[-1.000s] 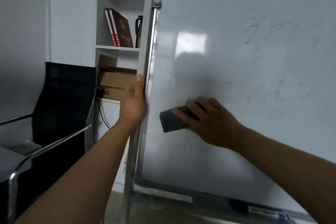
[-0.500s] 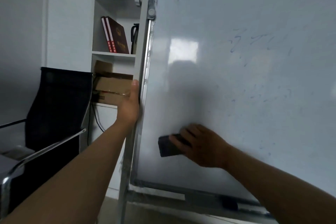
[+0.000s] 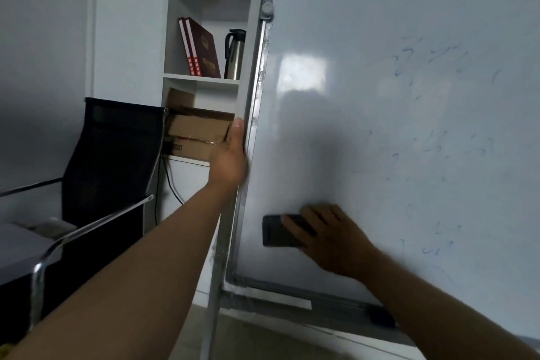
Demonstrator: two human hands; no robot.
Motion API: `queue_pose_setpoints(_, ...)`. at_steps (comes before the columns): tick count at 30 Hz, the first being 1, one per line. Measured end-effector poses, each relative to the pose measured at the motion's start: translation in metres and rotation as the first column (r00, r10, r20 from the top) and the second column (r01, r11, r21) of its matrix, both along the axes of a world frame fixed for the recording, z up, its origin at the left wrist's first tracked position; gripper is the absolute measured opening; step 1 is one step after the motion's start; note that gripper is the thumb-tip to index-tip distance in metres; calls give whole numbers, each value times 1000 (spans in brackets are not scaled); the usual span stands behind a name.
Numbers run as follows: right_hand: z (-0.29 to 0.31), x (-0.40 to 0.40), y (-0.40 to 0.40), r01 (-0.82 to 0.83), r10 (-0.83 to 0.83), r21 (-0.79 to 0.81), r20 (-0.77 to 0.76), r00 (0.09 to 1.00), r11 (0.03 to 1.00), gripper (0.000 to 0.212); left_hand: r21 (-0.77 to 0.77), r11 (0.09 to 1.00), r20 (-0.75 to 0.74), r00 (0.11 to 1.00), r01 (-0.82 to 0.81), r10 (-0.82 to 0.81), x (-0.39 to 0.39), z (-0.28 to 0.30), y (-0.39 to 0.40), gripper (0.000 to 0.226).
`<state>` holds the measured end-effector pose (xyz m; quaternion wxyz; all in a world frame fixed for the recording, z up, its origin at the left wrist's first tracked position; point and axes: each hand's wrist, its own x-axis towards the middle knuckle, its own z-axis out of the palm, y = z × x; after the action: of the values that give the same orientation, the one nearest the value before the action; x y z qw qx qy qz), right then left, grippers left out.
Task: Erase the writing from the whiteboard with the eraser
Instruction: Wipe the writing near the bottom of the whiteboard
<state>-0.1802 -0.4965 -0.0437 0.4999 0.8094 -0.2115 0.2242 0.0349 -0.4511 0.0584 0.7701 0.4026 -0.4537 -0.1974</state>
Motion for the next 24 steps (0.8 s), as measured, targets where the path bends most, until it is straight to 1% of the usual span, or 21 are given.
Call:
queue_pose_setpoints(2, 2, 7, 1, -32, -1, 68, 440, 898, 997, 56, -27, 1000, -5, 1000, 0, 0, 2, 0, -2, 35)
queue_pose_setpoints(3, -4, 14, 6, -6, -33, 93, 414, 910, 996, 55, -31, 999, -19, 1000, -7, 6, 3, 0, -3, 34)
queue_pose_setpoints(4, -15, 17, 8, -8, -7, 74, 193, 981, 997, 56, -30, 999, -28, 999, -17, 16, 2, 0, -2, 33)
queue_pose_setpoints(5, -26, 15, 9, 3, 2, 45, -95, 995, 999, 58, -25, 999, -28, 999, -30, 29, 3, 0, -3, 35)
queue_pose_setpoints(6, -28, 12, 11, 9, 2, 48, -223, 975, 999, 61, -13, 999, -20, 999, -38, 38, 3, -1, -3, 37)
queue_pose_setpoints(7, -26, 11, 9, 26, -15, 77, -138, 990, 997, 62, 10, 999, -6, 999, -31, 31, 4, -1, -4, 40)
queue_pose_setpoints(8, -24, 12, 9, 29, -39, 108, 96, 995, 994, 62, 27, 999, 16, 1000, -17, 17, 5, -1, -5, 44)
queue_pose_setpoints(9, -27, 12, 7, 29, -77, 153, 318, 945, 988, 64, 32, 999, 39, 999, -4, 2, 6, -1, -8, 45)
queue_pose_setpoints(10, -35, 15, 12, 56, -126, 202, 351, 928, 978, 65, 19, 1000, 44, 999, 0, -1, 8, -1, -8, 45)
queue_pose_setpoints(11, -49, 13, 14, 47, -74, 161, 171, 982, 986, 66, -4, 1000, 38, 999, -10, 10, 9, -3, -9, 45)
queue_pose_setpoints(12, -61, 7, 17, 47, -39, 102, -77, 996, 994, 66, -28, 999, 29, 999, -22, 23, 8, -4, -9, 44)
queue_pose_setpoints(13, -66, -1, 17, 40, -24, 86, -178, 984, 995, 66, -29, 999, 21, 1000, -20, 21, 8, -5, -11, 43)
queue_pose_setpoints(14, -64, -4, 16, 52, -44, 121, -67, 997, 991, 67, -23, 1000, 18, 1000, -18, 19, 8, -4, -12, 44)
queue_pose_setpoints(15, -60, -2, 17, 15, -42, 156, 171, 984, 988, 68, 2, 1000, 31, 999, -15, 15, 10, -3, -14, 46)
queue_pose_setpoints(16, -61, 0, 17, -3, -74, 202, 373, 925, 979, 68, 34, 999, 52, 999, -11, 9, 10, -3, -14, 49)
queue_pose_setpoints(17, -64, 5, 20, -1, -97, 235, 406, 909, 972, 68, 74, 997, 89, 996, -16, 10, 11, -5, -14, 53)
queue_pose_setpoints(19, -78, 3, 21, 40, -56, 141, 108, 993, 989, 64, 120, 992, 138, 990, -34, 17, 12, -6, -18, 56)
queue_pose_setpoints(20, -82, 0, 21, 43, -53, 156, 59, 997, 987, 62, 125, 991, 144, 989, -40, 22, 11, -6, -17, 56)
queue_pose_setpoints(21, -84, 2, 22, 39, -77, 223, 164, 983, 974, 60, 130, 990, 148, 989, -45, 26, 11, -4, -14, 56)
queue_pose_setpoints(23, -89, 10, 30, -10, -155, 322, 480, 863, 947, 63, 116, 990, 149, 987, -80, 62, 11, -5, -13, 60)
queue_pose_setpoints(24, -95, 16, 38, -21, -199, 374, 537, 820, 927, 67, 92, 991, 139, 987, -97, 83, 10, -7, -14, 62)
